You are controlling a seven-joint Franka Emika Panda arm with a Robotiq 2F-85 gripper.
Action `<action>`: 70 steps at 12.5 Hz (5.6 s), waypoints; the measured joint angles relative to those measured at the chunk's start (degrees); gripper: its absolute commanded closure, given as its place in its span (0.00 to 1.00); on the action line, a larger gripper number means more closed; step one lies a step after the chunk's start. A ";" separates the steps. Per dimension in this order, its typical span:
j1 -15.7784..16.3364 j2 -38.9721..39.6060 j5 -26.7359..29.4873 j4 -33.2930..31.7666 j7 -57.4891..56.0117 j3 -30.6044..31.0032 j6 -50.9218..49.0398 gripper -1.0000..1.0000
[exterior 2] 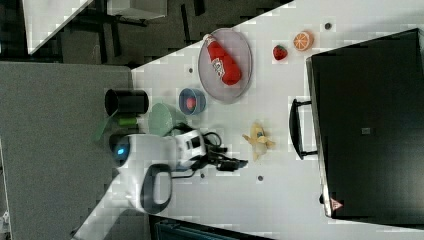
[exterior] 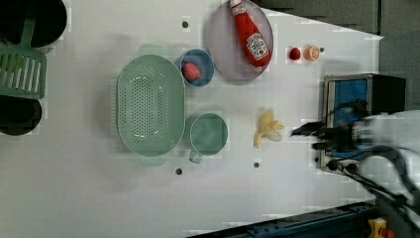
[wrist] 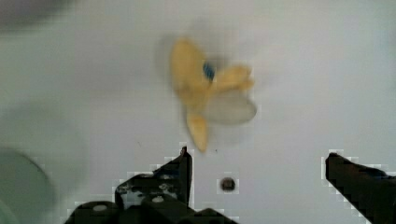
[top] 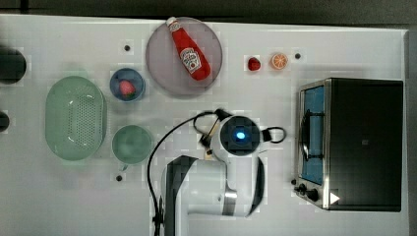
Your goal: Pick Banana and place it in mug.
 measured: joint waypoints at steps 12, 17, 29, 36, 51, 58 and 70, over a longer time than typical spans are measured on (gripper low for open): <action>0.76 19.15 -0.44 -0.56 -15.16 2.13 24.20 0.29; 0.46 19.40 -0.56 -0.34 -15.47 1.42 24.37 0.75; -0.43 -13.81 -1.10 10.18 -15.58 0.23 -10.49 0.75; -0.79 -21.08 -0.83 13.65 -10.99 7.45 -22.93 0.75; 2.48 8.09 5.25 11.53 24.63 27.00 -2.10 0.75; 1.53 12.27 1.31 9.40 33.94 28.03 3.16 0.17; 3.27 -5.79 0.09 12.76 37.15 21.78 -5.09 0.00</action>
